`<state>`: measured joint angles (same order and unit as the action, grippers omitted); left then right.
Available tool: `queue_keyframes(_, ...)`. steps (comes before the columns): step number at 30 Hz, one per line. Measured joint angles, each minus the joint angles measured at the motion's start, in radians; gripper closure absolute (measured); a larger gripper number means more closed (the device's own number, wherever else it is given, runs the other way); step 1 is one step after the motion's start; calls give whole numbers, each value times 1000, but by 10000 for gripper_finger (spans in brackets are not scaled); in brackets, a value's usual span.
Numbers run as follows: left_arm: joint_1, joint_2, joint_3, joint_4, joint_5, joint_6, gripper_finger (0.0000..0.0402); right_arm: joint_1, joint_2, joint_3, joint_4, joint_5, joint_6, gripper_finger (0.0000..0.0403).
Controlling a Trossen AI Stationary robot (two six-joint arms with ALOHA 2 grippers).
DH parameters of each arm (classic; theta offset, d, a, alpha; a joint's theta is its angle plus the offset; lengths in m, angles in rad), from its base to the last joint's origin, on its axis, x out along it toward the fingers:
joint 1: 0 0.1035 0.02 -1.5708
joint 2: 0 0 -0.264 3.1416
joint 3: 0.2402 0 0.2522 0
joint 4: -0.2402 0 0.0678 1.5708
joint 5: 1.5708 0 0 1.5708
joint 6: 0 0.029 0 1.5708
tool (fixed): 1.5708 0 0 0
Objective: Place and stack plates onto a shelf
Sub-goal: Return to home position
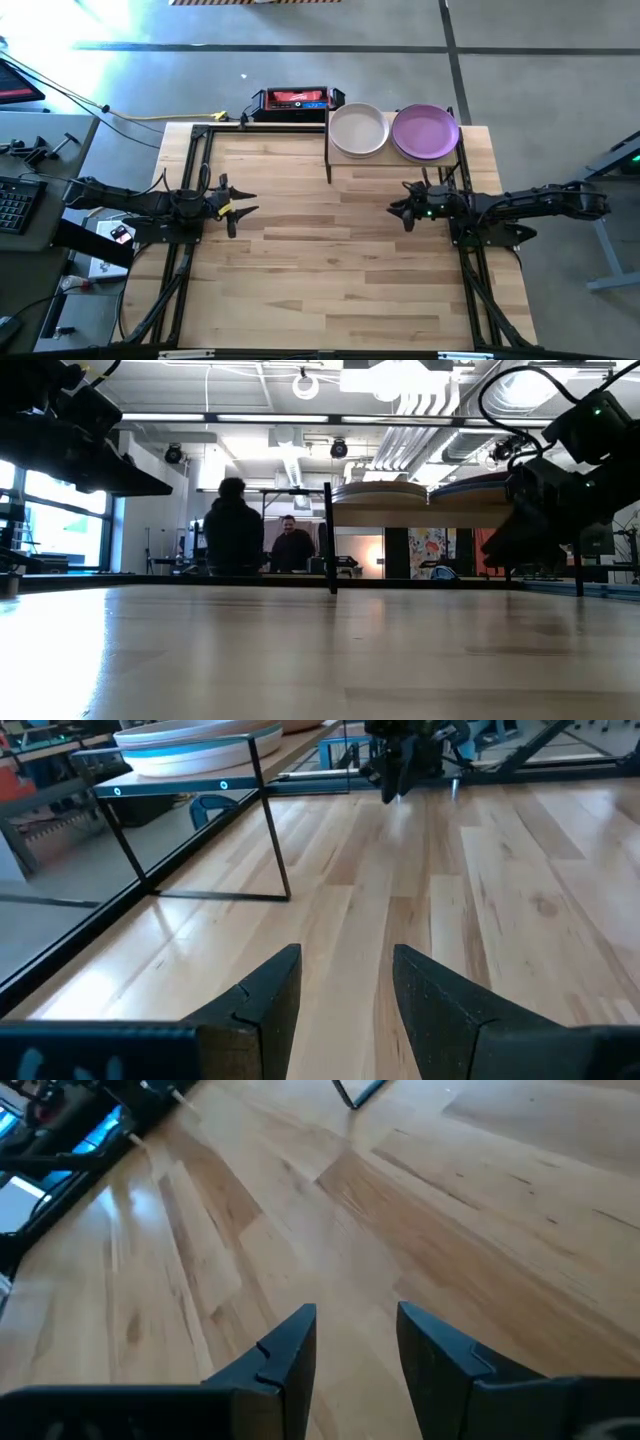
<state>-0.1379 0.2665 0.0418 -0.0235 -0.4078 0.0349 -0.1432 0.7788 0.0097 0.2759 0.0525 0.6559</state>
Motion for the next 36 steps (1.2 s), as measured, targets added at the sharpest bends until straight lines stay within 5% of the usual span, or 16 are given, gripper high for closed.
queue_keyframes(11,0,0,0,0,1,-4,255,-1,0,-1,-19,31,-268,279)
queue_keyframes(24,0,-112,0,5,3,-5,255,-1,-16,-1,-33,31,-235,279)
queue_keyframes(36,0,-253,0,2,2,-5,255,-1,-421,-1,-170,31,-238,279)
